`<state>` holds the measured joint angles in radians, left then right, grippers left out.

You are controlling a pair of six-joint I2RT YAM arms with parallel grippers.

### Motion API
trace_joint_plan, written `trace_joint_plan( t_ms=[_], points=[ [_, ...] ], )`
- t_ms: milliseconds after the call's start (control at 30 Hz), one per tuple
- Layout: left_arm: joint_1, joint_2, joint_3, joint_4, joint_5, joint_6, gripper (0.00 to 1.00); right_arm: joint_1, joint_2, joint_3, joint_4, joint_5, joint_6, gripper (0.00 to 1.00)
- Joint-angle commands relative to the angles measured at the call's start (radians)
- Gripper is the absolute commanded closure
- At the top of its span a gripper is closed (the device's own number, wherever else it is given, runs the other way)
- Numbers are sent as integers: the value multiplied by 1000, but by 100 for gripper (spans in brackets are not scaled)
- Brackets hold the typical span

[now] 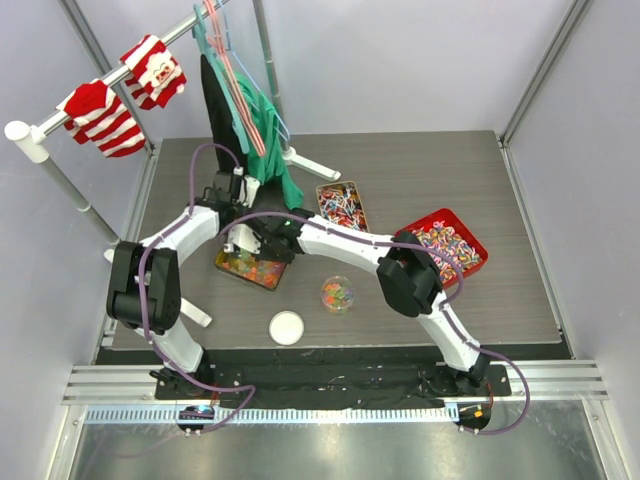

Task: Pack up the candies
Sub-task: Scoop the fake candies from the storage box.

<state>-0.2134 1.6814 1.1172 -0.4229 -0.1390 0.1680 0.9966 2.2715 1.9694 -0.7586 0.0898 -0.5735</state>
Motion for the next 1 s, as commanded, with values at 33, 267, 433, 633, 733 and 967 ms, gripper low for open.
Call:
trace_joint_plan(
  t_ms=[33, 267, 433, 633, 733, 967],
  points=[
    [3, -28, 23, 38, -24, 1, 100, -30, -142, -15, 94, -54, 21, 99],
    [5, -20, 26, 39, -31, -1, 100, -29, -219, -56, 47, -112, 5, 99],
    [5, -22, 24, 39, -33, -1, 100, -29, -311, -177, 44, -140, -17, 99],
    [8, -11, 27, 38, -39, 1, 100, -30, -458, -365, 77, -168, -34, 99],
    [14, -5, 29, 39, -43, 5, 100, -35, -526, -440, 77, -157, -48, 99],
    [49, 15, 27, 33, -30, 37, 100, -38, -674, -645, 67, -105, -95, 99]
  ],
)
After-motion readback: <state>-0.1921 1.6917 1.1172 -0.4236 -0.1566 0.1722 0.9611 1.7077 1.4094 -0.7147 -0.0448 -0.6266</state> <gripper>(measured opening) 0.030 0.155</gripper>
